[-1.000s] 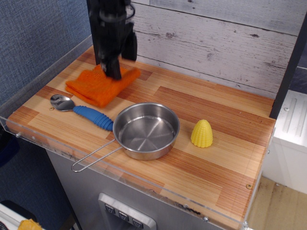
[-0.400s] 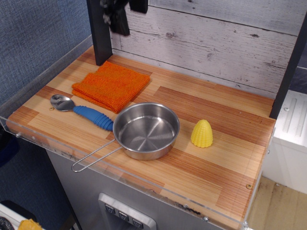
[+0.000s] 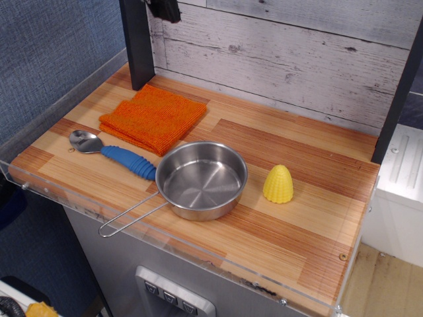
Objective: Move the orange cloth from right side to left side
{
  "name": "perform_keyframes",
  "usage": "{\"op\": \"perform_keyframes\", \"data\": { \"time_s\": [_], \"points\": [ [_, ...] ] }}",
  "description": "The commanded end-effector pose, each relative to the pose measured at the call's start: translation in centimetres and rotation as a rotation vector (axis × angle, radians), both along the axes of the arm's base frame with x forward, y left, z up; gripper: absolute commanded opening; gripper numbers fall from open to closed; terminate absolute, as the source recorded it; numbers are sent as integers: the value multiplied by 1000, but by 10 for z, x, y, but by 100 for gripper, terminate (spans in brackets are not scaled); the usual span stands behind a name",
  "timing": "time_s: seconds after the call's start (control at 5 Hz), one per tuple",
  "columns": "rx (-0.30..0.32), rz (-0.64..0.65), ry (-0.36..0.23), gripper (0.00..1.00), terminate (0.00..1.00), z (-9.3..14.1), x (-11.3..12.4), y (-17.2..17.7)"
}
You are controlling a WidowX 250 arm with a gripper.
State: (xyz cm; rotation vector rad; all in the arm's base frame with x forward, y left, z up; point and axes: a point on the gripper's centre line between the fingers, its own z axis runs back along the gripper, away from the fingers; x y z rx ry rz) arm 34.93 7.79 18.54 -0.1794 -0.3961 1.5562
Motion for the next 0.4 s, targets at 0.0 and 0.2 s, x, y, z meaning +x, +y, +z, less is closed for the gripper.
{"op": "perform_keyframes", "data": {
  "time_s": [0.0, 0.2],
  "points": [
    [9, 4, -37, 100, 0, 14, -8, 0],
    [9, 4, -37, 100, 100, 14, -8, 0]
  ]
}}
